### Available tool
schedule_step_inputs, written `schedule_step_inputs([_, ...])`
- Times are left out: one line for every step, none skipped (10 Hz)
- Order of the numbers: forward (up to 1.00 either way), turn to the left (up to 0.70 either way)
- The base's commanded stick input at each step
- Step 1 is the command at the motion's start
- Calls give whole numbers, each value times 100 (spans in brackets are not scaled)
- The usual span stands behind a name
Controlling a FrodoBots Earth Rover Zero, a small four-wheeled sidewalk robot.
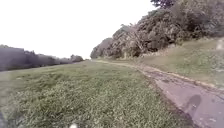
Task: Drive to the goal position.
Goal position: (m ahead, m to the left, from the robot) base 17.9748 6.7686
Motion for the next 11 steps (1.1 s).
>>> schedule_step_inputs([5, 0])
schedule_step_inputs([5, 0])
schedule_step_inputs([4, 0])
schedule_step_inputs([5, 0])
schedule_step_inputs([4, 0])
schedule_step_inputs([5, 0])
schedule_step_inputs([4, 0])
schedule_step_inputs([2, 0])
schedule_step_inputs([0, 0])
schedule_step_inputs([-2, 0])
schedule_step_inputs([-3, 0])
